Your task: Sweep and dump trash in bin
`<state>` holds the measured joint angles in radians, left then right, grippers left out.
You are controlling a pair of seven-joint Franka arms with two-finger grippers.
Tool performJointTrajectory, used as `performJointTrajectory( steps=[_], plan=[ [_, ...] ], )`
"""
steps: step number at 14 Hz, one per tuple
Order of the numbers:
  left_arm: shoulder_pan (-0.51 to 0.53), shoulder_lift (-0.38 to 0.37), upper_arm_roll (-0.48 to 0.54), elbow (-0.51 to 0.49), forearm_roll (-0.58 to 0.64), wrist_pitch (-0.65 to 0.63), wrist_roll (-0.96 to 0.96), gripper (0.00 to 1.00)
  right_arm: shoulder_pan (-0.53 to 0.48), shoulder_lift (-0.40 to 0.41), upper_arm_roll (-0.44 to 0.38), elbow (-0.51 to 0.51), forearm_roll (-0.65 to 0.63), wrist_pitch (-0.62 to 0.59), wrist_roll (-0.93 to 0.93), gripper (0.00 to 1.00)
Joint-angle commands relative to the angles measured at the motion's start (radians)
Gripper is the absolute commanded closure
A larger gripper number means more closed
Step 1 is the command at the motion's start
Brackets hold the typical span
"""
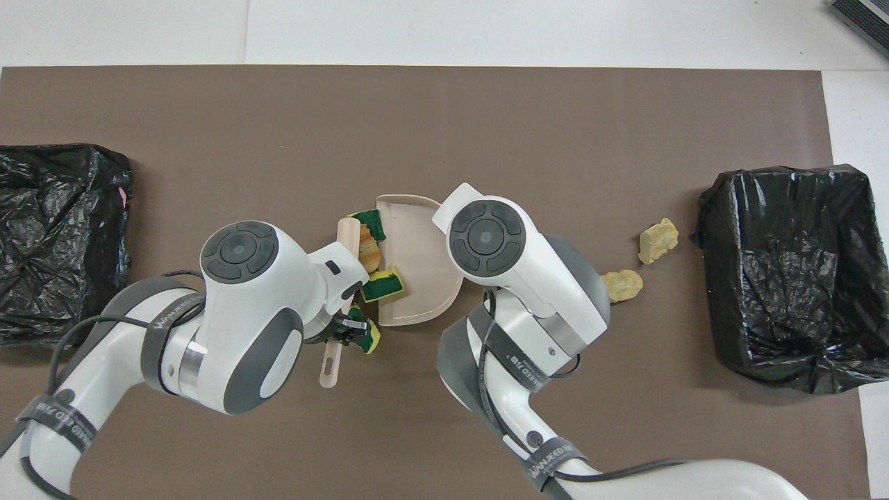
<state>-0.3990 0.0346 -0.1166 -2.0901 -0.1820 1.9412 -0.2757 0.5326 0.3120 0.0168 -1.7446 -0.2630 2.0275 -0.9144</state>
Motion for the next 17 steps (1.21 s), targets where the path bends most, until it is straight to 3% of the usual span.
performJointTrajectory(
  steps=[1,4,7,10,12,15,17],
  plan=[
    [-0.005,-0.042,0.012,0.129,-0.036,-0.164,0.023,1.00,0.004,0.036,0.005,-0.027,-0.019,0.054,-0.037,1.00],
    [0.051,-0.064,0.023,0.189,-0.036,-0.261,0.021,1.00,0.021,0.085,0.005,-0.027,-0.019,0.134,-0.029,1.00],
    [0.167,-0.132,0.026,0.090,-0.037,-0.323,0.006,1.00,0.021,0.087,0.003,-0.013,-0.024,0.119,-0.041,1.00],
    [0.281,-0.183,0.026,-0.022,-0.033,-0.277,0.090,1.00,0.018,0.081,0.002,0.002,-0.025,0.070,-0.041,1.00],
    [0.289,-0.150,0.028,-0.054,-0.019,-0.155,0.180,1.00,0.020,0.079,0.003,0.005,-0.025,0.053,-0.038,1.00],
    [0.270,-0.021,0.026,-0.061,0.013,0.045,0.314,1.00,0.024,0.076,0.003,0.005,-0.025,0.039,-0.027,1.00],
    [0.231,-0.015,0.025,-0.061,0.016,0.073,0.337,1.00,0.026,0.076,0.003,0.004,-0.025,0.037,-0.020,1.00]
  ],
)
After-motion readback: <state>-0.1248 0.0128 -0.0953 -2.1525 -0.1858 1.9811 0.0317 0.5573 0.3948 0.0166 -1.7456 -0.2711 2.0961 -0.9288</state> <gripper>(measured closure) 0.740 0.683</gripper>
